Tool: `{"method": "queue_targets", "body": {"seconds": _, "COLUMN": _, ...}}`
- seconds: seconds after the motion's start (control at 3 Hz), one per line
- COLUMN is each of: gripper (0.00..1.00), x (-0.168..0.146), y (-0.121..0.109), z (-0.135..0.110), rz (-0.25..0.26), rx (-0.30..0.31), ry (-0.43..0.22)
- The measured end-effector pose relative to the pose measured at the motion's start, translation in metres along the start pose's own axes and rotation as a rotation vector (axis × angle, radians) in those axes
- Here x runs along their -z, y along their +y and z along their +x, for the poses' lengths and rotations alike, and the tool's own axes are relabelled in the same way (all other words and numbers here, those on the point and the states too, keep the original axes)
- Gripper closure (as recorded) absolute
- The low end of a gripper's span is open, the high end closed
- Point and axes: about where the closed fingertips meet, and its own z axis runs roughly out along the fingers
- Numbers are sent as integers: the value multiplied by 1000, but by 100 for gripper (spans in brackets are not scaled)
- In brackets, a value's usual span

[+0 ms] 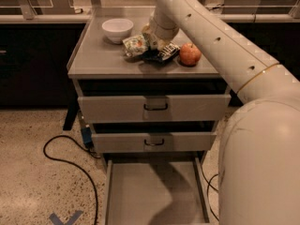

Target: Pick 7up can from bottom drawer and place on counter

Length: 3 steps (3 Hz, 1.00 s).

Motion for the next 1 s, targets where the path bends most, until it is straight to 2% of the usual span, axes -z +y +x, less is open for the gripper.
{"method": "queue_targets", "body": {"seconds": 0.33, "gripper": 81, "x": -3, "y": 3, "z": 1, "rz": -8, "rx": 1, "ry": 3}}
{"method": "queue_targets", "body": {"seconds": 1.0, "gripper": 36, "x": -3, "y": 3, "z": 1, "rz": -8, "rx": 1, "ry": 3}}
